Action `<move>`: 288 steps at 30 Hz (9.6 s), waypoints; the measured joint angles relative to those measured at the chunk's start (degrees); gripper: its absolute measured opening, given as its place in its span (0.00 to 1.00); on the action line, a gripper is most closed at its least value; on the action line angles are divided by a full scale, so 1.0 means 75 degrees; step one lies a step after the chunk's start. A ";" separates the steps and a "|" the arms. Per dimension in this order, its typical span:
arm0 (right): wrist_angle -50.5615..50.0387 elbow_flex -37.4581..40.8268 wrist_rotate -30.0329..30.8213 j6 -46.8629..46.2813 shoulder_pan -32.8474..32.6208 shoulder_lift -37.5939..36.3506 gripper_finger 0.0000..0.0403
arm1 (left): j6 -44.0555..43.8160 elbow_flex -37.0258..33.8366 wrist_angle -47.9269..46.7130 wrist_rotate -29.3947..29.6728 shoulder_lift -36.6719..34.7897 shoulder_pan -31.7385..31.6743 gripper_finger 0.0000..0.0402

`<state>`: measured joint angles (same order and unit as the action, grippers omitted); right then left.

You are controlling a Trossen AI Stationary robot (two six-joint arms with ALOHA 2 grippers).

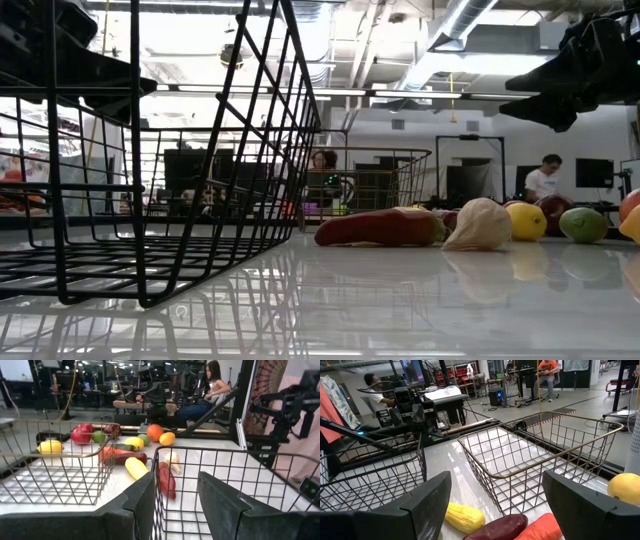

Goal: Sort produce into baskets
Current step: Put the garlic into the gold wire basket

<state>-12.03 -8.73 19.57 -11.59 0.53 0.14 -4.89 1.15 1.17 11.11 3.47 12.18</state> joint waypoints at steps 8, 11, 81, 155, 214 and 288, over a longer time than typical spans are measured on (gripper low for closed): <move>0.0000 0.0000 0.0000 0.0002 -0.0002 0.0002 0.85 | -0.0317 0.0000 0.0564 0.1287 0.0002 -0.0003 0.34; -0.0001 0.0000 0.0000 0.0002 -0.0002 0.0003 0.85 | -0.0317 0.0000 0.0694 0.1424 -0.0004 -0.0003 0.34; 0.3918 -0.0004 0.0240 -0.1020 0.1003 0.2406 0.82 | -0.1247 0.0726 0.2372 0.2443 0.1710 -0.0052 0.34; -0.0371 -0.2404 0.2398 -0.0470 -0.1292 0.3385 0.81 | 0.0443 1.3388 -0.3768 -0.2369 1.5581 -0.1501 0.34; -0.0458 -0.2404 0.2407 -0.0673 -0.1425 0.3538 0.81 | 0.0730 1.6239 -0.6140 -0.1774 1.8062 -0.0790 0.74; -0.0269 -0.2291 0.2398 -0.0929 -0.1425 0.3940 0.81 | 1.2398 1.5853 -0.7291 -0.1362 1.8033 -0.0460 0.52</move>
<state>-14.04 -25.91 37.56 -18.56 -10.15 29.69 88.09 120.04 -53.52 0.90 138.72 8.73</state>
